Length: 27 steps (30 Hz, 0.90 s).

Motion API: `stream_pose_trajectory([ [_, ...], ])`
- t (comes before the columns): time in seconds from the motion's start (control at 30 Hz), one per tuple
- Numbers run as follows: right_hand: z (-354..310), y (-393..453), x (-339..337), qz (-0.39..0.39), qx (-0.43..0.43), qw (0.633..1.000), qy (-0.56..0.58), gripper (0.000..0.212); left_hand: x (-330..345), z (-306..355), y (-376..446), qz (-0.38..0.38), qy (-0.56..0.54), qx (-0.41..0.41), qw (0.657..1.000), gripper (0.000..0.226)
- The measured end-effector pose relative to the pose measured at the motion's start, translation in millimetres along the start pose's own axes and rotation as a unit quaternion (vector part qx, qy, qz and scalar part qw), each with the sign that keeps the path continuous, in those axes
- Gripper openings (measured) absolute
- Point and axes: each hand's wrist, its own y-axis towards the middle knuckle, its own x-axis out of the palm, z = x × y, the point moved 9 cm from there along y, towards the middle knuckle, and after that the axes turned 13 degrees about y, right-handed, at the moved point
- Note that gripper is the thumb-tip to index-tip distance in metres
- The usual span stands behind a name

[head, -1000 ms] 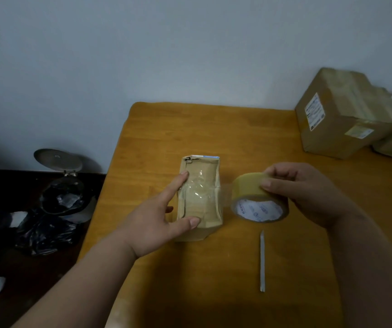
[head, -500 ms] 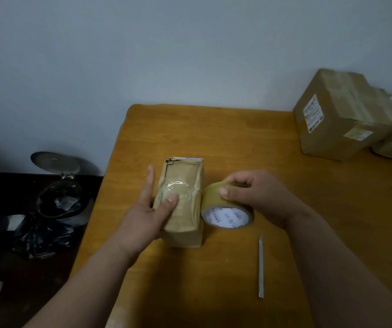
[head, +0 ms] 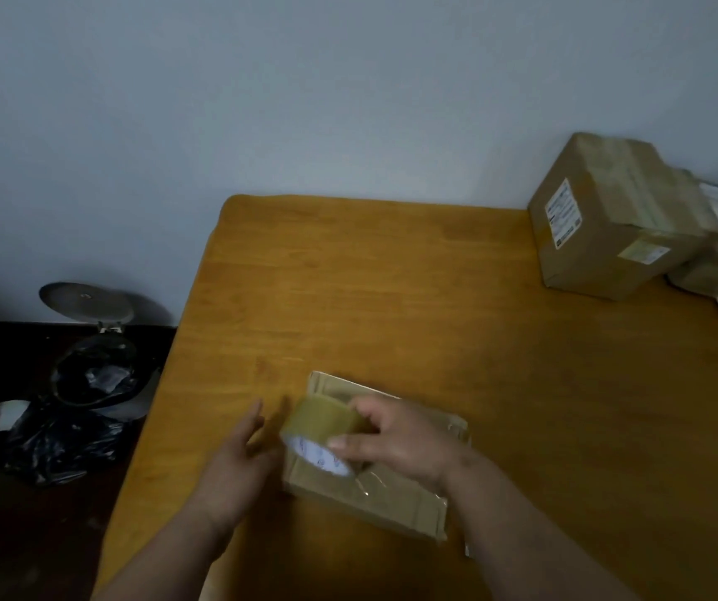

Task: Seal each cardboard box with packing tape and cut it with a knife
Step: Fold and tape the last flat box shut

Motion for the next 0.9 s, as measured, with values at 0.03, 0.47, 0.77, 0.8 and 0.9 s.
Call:
stream_pose_trajectory([
  [0.03, 4.5, 3.0, 8.3, -0.004, 0.002, 1.000, -0.005, 0.023, 1.2, 10.1, -2.8, -0.005, 0.037, 0.046, 0.998, 0.076],
  [0.47, 2.1, 4.0, 8.8, 0.014, 0.011, 0.999, 0.045, 0.040, 32.3, 10.0, 8.9, -0.090, 0.162, 0.150, 0.971, 0.050],
  [0.77, -21.4, -25.7, -43.3, 0.067, 0.007, 0.983, -0.171, 0.017, 33.3, 4.1, 14.6, -0.065, 0.423, 0.147, 0.892, 0.084],
  [0.8, -21.8, -30.1, -53.1, 0.075, 0.013, 0.978, -0.193, 0.018, 33.3, 4.3, 14.5, -0.063, 0.424, 0.147, 0.892, 0.084],
  [0.9, -18.0, -36.4, -64.7, 0.085, 0.022, 0.975, -0.206, 0.026, 35.4, 6.0, 14.5, -0.063, 0.411, 0.150, 0.897, 0.085],
])
